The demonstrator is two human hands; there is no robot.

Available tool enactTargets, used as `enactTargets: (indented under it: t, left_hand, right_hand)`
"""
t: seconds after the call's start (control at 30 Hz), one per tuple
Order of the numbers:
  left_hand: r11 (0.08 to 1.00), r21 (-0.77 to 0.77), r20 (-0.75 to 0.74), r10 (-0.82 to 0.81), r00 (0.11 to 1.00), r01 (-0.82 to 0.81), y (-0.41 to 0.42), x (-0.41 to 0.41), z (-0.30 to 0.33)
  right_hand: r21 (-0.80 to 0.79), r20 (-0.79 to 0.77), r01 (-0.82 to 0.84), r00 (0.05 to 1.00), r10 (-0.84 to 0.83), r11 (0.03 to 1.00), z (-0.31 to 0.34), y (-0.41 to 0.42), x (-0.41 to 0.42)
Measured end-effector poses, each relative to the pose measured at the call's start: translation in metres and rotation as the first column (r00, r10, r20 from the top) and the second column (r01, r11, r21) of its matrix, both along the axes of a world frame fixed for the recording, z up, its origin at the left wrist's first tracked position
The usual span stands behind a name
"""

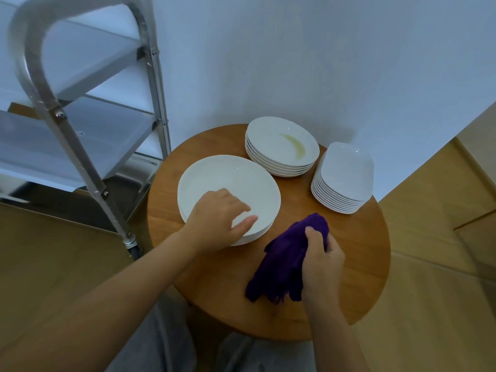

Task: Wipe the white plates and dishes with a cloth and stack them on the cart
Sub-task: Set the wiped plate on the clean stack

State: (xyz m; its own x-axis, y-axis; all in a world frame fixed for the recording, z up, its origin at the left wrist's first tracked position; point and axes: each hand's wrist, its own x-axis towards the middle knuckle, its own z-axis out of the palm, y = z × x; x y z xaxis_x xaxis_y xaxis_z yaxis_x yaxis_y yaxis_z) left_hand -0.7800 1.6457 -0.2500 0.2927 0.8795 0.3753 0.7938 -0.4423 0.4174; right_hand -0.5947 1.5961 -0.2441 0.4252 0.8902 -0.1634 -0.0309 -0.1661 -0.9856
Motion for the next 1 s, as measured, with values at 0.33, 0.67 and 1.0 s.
enactTargets:
  t: [0.33, 0.67, 1.0]
  left_hand:
    - [0.845, -0.470, 0.223, 0.392, 0.893, -0.254, 0.133, 0.041, 0.029]
    - [0.743, -0.513, -0.158, 0.412, 0.898, -0.431, 0.215, 0.047, 0.012]
    - [0.695, -0.719, 0.626, 0.644, 0.440, 0.006, 0.213, 0.042, 0.035]
  right_hand:
    - [-0.026, 0.036, -0.037, 0.999, 0.038, 0.999, -0.003, 0.075, 0.015]
    - [-0.075, 0.125, -0.098, 0.986, 0.107, 0.992, -0.011, 0.136, 0.027]
    - [-0.137, -0.019, -0.011, 1.000, 0.009, 0.990, -0.008, 0.130, 0.024]
